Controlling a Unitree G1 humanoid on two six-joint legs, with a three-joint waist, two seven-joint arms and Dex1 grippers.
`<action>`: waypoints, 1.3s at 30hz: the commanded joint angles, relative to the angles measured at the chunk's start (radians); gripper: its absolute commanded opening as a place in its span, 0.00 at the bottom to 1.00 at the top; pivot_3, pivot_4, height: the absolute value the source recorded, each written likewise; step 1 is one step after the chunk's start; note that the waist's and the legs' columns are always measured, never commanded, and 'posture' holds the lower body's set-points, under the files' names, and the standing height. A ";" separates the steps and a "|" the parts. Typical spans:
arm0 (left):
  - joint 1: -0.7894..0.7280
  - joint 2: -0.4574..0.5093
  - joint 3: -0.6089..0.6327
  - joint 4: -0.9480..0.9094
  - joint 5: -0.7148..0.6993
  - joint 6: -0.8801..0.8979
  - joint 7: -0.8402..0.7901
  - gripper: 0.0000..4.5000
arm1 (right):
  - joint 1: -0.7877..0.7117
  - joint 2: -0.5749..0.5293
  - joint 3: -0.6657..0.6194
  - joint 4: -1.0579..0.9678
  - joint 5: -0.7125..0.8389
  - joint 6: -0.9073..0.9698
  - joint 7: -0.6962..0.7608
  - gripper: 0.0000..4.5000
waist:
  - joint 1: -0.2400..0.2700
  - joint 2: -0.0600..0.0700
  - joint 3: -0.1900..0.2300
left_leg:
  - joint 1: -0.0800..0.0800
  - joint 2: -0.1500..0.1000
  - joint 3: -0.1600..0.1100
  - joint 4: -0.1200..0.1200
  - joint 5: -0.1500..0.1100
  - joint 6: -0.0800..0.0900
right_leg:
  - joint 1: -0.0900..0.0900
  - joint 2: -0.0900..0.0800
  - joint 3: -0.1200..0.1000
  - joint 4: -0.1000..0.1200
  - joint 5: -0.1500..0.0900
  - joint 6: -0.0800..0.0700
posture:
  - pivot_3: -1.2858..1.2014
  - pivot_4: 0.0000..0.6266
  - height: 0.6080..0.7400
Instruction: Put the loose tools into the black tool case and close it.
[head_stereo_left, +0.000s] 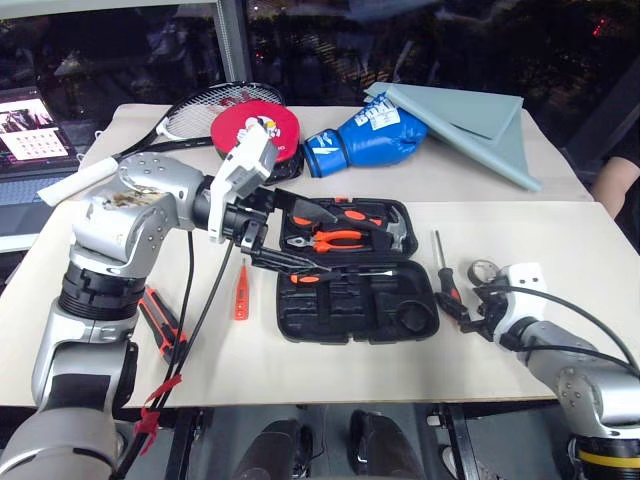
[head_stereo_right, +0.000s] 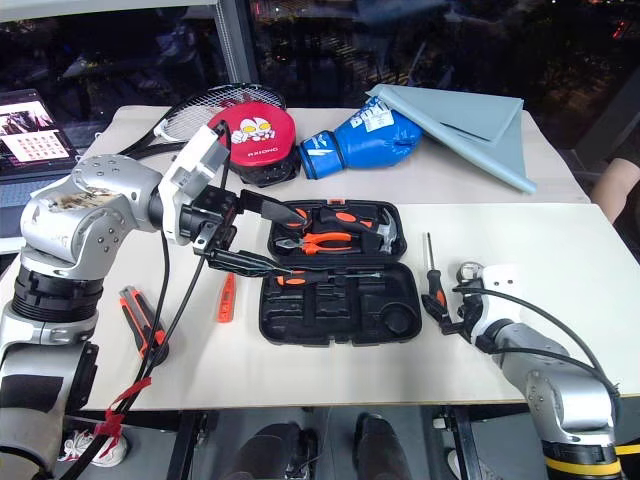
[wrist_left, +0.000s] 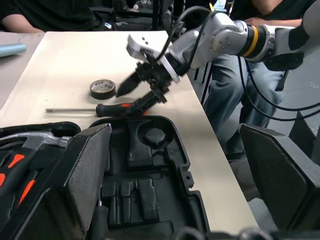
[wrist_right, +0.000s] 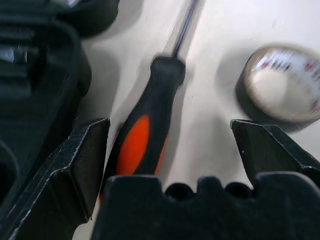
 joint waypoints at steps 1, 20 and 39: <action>-0.031 -0.003 0.021 0.005 -0.004 -0.004 0.024 1.00 | -0.127 -0.077 -0.105 -0.124 0.120 0.015 0.081 0.23 | -0.002 0.000 0.000 | 0.000 0.000 0.000 0.000 0.000 0.000 | 0.000 0.001 0.000 0.000 0.000 0.000 | 0.52 0.24 0.94; -0.012 0.036 0.025 -0.033 -0.005 -0.003 0.030 1.00 | -0.513 -0.386 0.473 0.467 -0.243 -0.707 1.140 0.23 | 0.000 0.000 0.000 | -0.004 0.002 0.000 0.002 0.003 0.012 | -0.002 -0.002 -0.001 -0.002 0.000 -0.001 | 0.52 0.24 0.94; -0.009 0.052 0.025 -0.063 -0.020 0.014 0.056 1.00 | -0.616 -0.277 0.526 0.788 -0.402 -0.890 1.197 0.23 | -0.001 0.000 0.000 | -0.004 0.001 -0.001 0.002 -0.001 0.003 | -0.002 -0.002 -0.002 -0.002 0.001 -0.001 | 0.52 0.24 0.94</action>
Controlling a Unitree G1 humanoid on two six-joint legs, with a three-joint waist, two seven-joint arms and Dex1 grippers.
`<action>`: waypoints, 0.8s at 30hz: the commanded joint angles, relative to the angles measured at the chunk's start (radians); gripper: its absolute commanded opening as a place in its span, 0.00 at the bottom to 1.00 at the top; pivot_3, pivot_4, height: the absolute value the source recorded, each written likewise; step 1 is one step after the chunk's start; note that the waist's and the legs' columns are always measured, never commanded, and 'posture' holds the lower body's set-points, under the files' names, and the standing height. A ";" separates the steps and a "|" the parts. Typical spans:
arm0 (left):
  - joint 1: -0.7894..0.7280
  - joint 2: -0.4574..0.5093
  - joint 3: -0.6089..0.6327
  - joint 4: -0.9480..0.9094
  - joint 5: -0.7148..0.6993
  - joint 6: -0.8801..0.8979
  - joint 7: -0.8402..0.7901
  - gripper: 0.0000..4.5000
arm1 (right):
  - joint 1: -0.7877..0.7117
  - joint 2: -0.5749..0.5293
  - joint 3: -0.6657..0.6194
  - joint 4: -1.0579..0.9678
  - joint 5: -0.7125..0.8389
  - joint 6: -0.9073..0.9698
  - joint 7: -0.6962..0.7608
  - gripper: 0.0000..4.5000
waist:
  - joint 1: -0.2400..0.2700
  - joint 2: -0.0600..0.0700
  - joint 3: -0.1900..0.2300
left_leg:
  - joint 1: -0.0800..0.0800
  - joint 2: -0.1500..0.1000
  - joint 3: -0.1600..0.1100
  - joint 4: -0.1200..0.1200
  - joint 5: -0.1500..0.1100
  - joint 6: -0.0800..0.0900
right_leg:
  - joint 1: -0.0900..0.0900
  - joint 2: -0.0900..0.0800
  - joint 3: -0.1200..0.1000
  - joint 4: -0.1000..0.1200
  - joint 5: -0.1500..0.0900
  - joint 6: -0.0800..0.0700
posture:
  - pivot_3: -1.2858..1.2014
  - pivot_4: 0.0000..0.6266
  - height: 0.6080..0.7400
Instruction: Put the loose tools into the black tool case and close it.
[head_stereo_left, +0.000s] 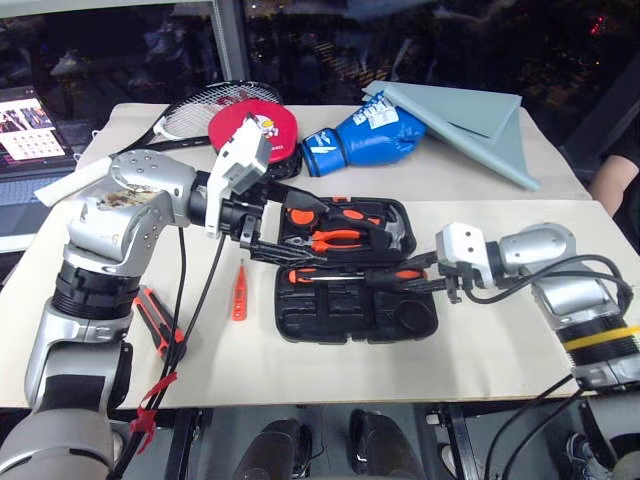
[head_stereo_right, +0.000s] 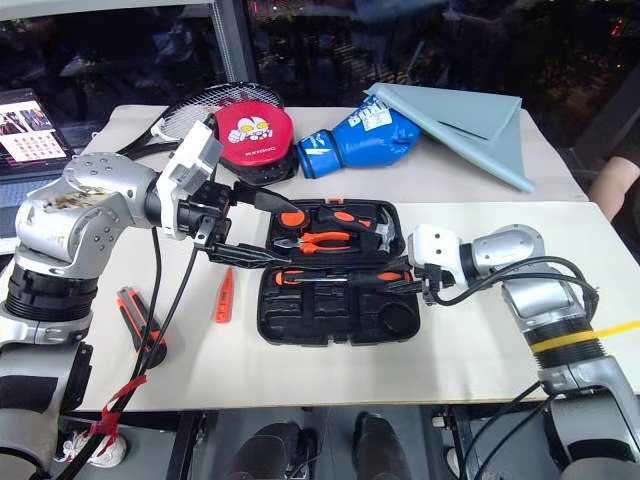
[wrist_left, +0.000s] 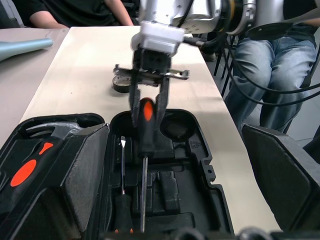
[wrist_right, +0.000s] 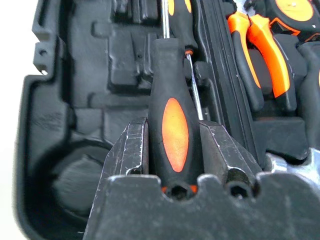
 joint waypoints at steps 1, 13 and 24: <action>-0.018 0.008 0.023 -0.027 -0.013 -0.008 0.002 1.00 | -0.007 -0.002 -0.021 0.004 -0.013 -0.004 0.001 0.23 | 0.000 0.000 0.000 | 0.000 0.000 0.000 0.000 0.000 0.000 | 0.000 0.000 0.000 0.000 0.000 0.000 | 0.52 0.24 0.94; -0.042 -0.003 0.019 0.015 0.005 -0.029 0.007 1.00 | -0.014 -0.013 -0.109 -0.180 0.133 0.263 0.003 0.99 | 0.000 0.000 0.000 | 0.000 0.000 0.000 0.000 0.000 0.000 | 0.000 0.000 0.000 0.000 0.000 0.000 | 0.52 0.24 0.94; -0.017 0.000 -0.002 0.004 0.022 -0.058 0.002 1.00 | -0.030 0.086 -0.071 -0.160 0.073 0.335 -0.105 0.45 | 0.000 0.000 0.000 | 0.000 0.000 0.000 0.000 0.000 0.000 | 0.000 0.000 0.000 0.001 0.000 0.000 | 0.52 0.24 0.94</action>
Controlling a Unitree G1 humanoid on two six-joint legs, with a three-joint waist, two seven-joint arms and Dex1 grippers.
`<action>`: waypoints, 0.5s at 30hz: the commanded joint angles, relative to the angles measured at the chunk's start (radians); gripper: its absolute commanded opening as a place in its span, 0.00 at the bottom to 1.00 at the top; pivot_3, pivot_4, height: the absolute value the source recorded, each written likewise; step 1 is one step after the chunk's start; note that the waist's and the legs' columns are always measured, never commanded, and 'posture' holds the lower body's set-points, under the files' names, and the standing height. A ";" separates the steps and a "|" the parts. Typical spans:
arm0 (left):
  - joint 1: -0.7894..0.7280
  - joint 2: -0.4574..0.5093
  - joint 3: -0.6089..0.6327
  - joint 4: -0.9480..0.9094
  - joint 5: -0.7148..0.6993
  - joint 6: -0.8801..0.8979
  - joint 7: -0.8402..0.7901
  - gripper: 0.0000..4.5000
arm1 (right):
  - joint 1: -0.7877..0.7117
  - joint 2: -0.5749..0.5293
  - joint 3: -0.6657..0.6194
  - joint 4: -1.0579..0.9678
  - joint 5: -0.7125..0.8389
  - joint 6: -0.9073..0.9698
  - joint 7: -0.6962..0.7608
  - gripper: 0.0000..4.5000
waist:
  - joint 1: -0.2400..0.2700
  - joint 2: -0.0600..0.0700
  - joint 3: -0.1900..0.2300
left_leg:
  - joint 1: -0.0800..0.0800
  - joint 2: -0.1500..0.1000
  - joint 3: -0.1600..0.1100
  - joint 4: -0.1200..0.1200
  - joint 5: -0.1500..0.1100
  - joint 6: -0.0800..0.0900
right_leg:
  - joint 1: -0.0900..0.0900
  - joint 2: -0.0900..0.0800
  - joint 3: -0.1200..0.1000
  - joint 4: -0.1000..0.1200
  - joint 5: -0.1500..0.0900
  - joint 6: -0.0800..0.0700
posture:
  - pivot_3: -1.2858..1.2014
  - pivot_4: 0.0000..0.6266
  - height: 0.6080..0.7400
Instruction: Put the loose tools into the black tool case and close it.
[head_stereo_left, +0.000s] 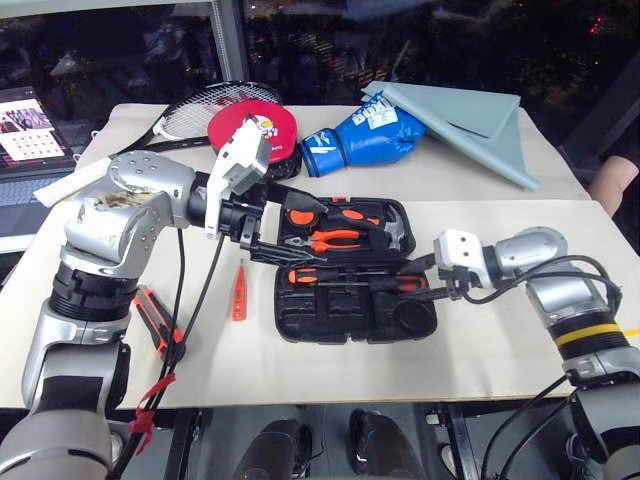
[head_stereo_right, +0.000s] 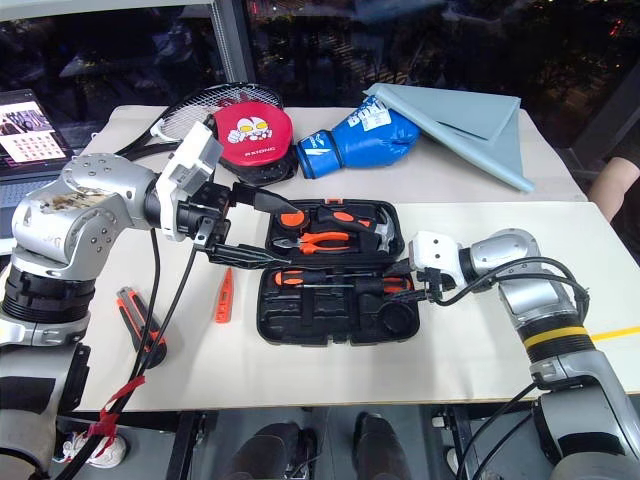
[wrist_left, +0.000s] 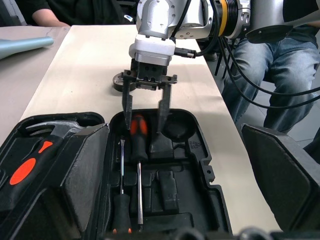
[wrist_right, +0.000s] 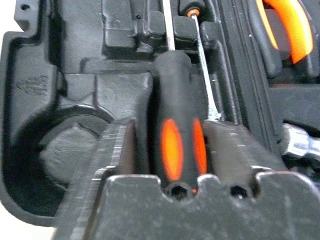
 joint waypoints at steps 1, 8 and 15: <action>-0.005 0.014 -0.005 -0.016 0.027 -0.043 -0.011 1.00 | -0.025 0.032 0.002 0.005 -0.021 0.003 -0.039 0.38 | -0.001 0.000 0.000 | 0.000 0.000 0.000 0.000 0.000 0.000 | 0.000 0.000 0.000 0.000 0.000 0.000 | 0.52 0.24 0.94; 0.000 0.016 -0.010 -0.021 0.036 -0.049 -0.019 1.00 | -0.008 0.053 0.031 0.003 -0.042 -0.008 -0.028 0.01 | -0.001 0.000 0.000 | 0.000 0.000 0.000 0.000 0.000 0.000 | 0.000 0.000 0.000 0.000 0.000 0.000 | 0.52 0.24 0.94; 0.002 0.019 -0.008 -0.023 0.037 -0.048 -0.021 1.00 | 0.008 0.062 0.051 -0.008 -0.055 -0.003 -0.023 0.01 | -0.004 0.000 0.000 | 0.000 0.000 0.000 0.000 0.000 0.000 | 0.000 0.000 0.000 0.000 0.000 0.000 | 0.52 0.24 0.94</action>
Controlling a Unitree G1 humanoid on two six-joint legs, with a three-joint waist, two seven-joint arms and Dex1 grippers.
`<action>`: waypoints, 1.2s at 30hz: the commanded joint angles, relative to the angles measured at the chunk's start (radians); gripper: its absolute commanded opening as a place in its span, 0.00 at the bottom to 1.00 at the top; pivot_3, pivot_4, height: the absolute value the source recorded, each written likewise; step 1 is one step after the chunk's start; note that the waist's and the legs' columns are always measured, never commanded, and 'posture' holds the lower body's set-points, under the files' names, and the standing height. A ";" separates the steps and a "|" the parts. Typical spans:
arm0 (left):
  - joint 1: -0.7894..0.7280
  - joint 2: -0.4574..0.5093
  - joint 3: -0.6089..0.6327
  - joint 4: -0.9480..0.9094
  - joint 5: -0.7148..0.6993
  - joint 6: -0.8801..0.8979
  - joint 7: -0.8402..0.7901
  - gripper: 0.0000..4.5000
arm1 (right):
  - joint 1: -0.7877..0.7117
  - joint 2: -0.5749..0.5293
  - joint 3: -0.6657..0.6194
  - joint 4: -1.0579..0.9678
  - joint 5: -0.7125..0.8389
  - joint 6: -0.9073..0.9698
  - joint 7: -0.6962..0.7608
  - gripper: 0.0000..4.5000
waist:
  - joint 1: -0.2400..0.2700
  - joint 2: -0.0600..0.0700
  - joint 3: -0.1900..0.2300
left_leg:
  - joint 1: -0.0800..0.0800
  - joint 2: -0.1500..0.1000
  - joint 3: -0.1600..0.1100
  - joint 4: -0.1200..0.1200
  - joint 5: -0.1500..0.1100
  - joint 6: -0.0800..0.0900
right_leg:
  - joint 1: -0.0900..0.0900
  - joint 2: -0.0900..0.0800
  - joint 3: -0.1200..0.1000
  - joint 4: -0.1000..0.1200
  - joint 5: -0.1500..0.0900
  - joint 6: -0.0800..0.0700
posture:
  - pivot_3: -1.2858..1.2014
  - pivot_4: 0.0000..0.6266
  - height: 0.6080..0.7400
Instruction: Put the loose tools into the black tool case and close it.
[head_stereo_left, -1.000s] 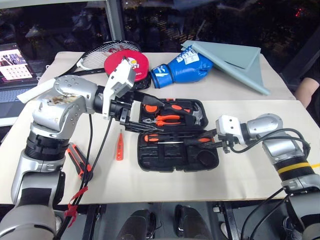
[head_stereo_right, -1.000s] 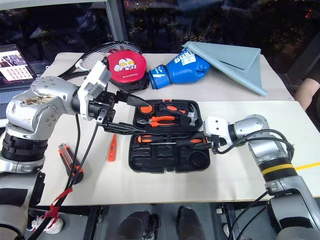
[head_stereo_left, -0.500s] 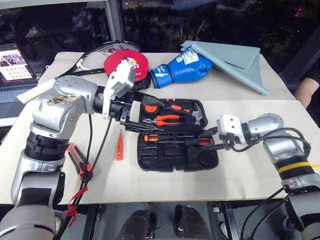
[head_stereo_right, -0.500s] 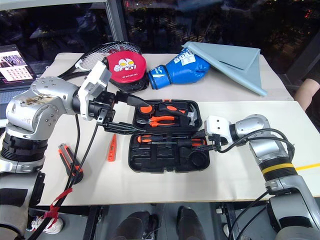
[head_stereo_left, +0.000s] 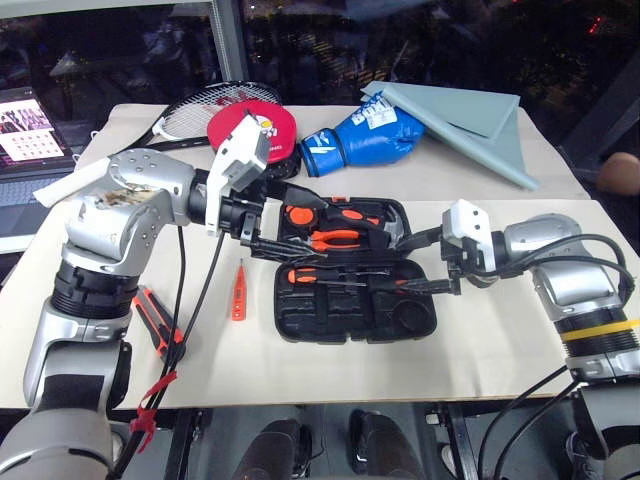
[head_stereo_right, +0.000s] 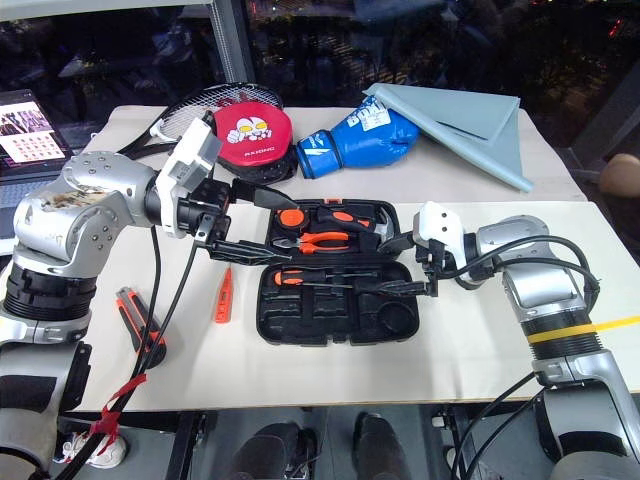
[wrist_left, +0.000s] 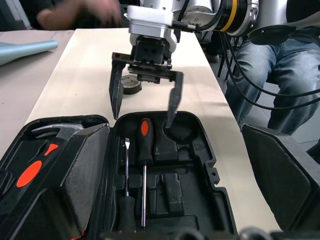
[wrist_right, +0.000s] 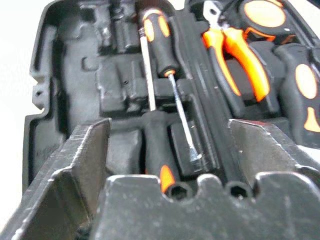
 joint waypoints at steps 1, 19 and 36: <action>-0.007 0.012 0.012 -0.025 -0.001 -0.008 -0.002 1.00 | 0.007 0.006 0.007 -0.030 -0.009 -0.006 0.003 0.01 | -0.002 0.000 0.000 | 0.000 0.000 0.000 0.000 0.000 0.000 | 0.000 0.000 0.000 0.000 0.000 0.000 | 0.52 0.24 0.94; -0.011 0.013 0.013 -0.011 0.008 -0.016 0.000 1.00 | 0.013 0.045 0.093 0.061 -0.125 -0.094 -0.010 0.01 | -0.018 0.000 0.000 | 0.006 0.000 0.000 0.000 0.001 -0.002 | 0.003 0.000 0.001 0.001 0.000 0.000 | 0.52 0.24 0.94; 0.476 0.235 0.398 -0.311 -0.103 0.217 0.198 1.00 | 0.132 -0.097 -0.421 -0.592 0.479 0.491 -0.127 0.17 | -0.016 0.001 0.000 | 0.000 0.002 -0.003 -0.005 0.001 -0.001 | -0.003 0.002 0.000 -0.001 0.000 -0.001 | 0.52 0.24 0.94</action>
